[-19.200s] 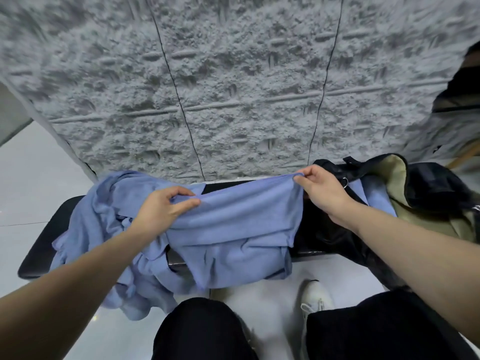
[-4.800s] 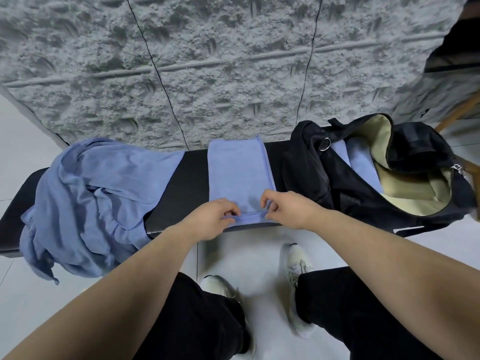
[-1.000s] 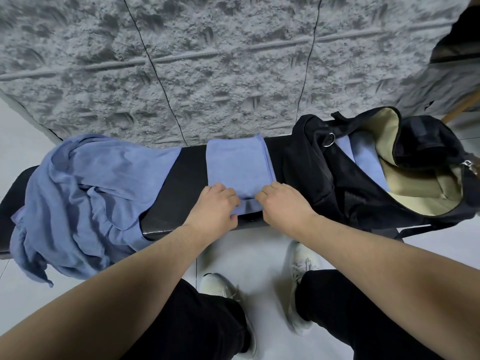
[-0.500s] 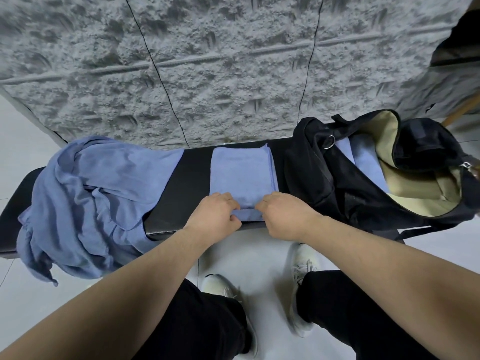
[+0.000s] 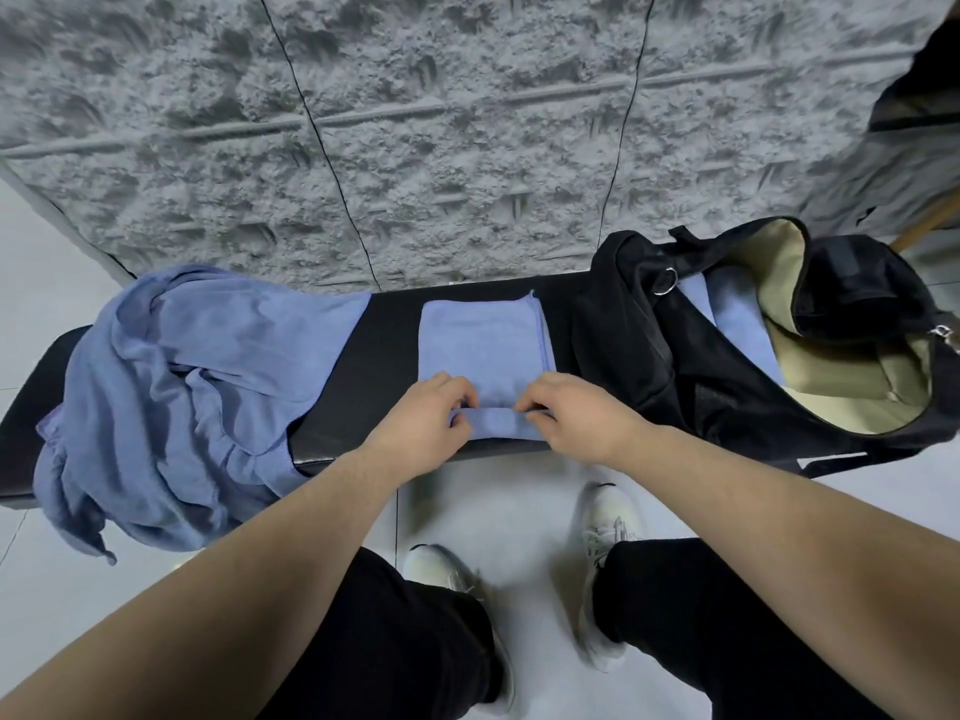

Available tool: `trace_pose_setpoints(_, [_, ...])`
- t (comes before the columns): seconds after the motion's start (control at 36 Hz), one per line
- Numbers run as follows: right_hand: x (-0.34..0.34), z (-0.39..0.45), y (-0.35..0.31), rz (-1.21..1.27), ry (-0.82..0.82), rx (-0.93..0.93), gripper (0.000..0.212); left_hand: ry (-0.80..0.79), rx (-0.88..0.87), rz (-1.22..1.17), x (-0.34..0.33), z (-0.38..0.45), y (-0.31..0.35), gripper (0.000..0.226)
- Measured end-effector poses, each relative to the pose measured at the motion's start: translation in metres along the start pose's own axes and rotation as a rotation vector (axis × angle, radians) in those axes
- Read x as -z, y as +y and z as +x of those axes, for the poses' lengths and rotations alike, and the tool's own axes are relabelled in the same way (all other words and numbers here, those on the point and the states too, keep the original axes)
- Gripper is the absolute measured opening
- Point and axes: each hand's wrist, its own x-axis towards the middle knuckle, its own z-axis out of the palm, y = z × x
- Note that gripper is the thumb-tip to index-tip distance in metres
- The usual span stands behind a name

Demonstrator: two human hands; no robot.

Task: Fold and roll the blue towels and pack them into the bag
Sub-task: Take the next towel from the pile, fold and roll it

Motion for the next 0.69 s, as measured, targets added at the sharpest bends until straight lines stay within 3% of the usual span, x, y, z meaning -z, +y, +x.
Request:
trace_pose_setpoints(0.22, [0.004,0.0,-0.003,0.016,0.121,0.04,0.03,0.125,-0.096,0.229,0.0,0.002,0.005,0.024])
trace_pose_setpoints(0.42, [-0.002,0.004,-0.009,-0.252,0.14,0.14,0.033,0.134,-0.025,0.243,-0.002,0.004,0.013,0.026])
trace_pose_setpoints(0.58, [-0.013,-0.002,-0.012,-0.363,0.234,0.208,0.011,0.155,0.01,0.283,-0.005,0.003,0.019,0.026])
trace_pose_setpoints(0.69, [-0.012,-0.001,-0.008,-0.421,0.127,0.219,0.031,0.162,0.005,0.293,-0.004,0.005,0.019,0.025])
